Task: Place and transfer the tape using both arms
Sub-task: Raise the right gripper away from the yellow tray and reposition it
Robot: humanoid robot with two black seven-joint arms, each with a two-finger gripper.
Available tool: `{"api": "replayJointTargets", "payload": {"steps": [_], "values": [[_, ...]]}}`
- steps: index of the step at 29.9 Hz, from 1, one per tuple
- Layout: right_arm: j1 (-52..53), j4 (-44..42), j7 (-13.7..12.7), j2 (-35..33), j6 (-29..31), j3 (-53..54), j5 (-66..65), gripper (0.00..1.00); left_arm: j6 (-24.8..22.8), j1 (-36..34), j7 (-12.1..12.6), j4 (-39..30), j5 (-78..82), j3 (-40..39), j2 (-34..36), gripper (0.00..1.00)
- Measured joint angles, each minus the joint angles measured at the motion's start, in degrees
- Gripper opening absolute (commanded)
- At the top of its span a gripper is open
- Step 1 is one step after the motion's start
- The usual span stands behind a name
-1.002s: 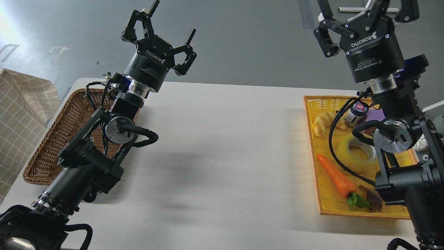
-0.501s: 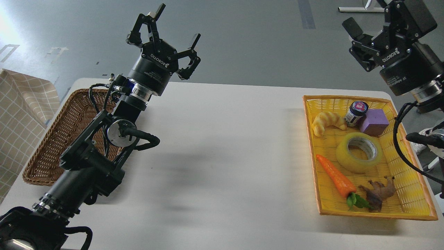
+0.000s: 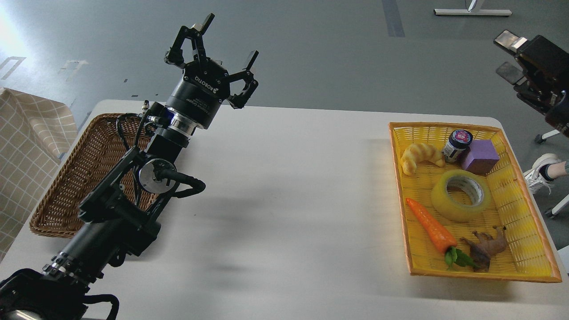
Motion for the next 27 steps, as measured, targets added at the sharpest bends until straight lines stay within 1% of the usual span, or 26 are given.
{"api": "replayJointTargets", "payload": {"steps": [3,9,10,11,14,16,17,21,27], "values": [[-0.6,-0.3,0.1,-1.1,-0.6,0.5,-3.6,1.0,0.0,0.0,0.0,0.0,0.0,0.1,0.0,0.98],[-1.5,-0.4,0.7,-1.3,-0.5,4.2,-3.8,1.0,0.0,0.2,0.0,0.0,0.0,0.0,0.1,0.98],[-1.6,-0.4,1.5,-1.3,-0.4,5.1,-3.8,1.0,0.0,0.2,0.0,0.0,0.0,0.0,0.2,0.98],[-1.7,-0.4,2.9,-1.5,-0.3,6.0,-3.8,1.0,0.0,0.2,0.0,0.0,0.0,0.0,0.3,0.98],[-1.9,-0.7,8.1,-2.6,-0.1,7.2,-3.8,1.0,0.0,0.2,0.0,0.0,0.0,0.0,0.4,0.98],[-2.4,-0.7,9.9,-2.8,-0.1,7.3,-3.9,1.0,0.0,0.2,0.0,0.0,0.0,0.0,0.5,0.98],[-2.7,-0.7,10.2,-3.1,-0.1,7.4,-4.2,1.0,0.0,0.2,0.0,0.0,0.0,0.0,0.5,0.98],[-4.7,-0.7,10.5,-4.7,-0.1,7.3,-9.1,1.0,0.1,0.2,0.0,0.0,0.0,0.0,0.6,0.98],[-7.8,-0.9,9.9,-4.9,-0.7,7.1,-23.6,1.0,0.3,0.2,0.0,0.0,0.1,0.1,0.1,0.98]]}}
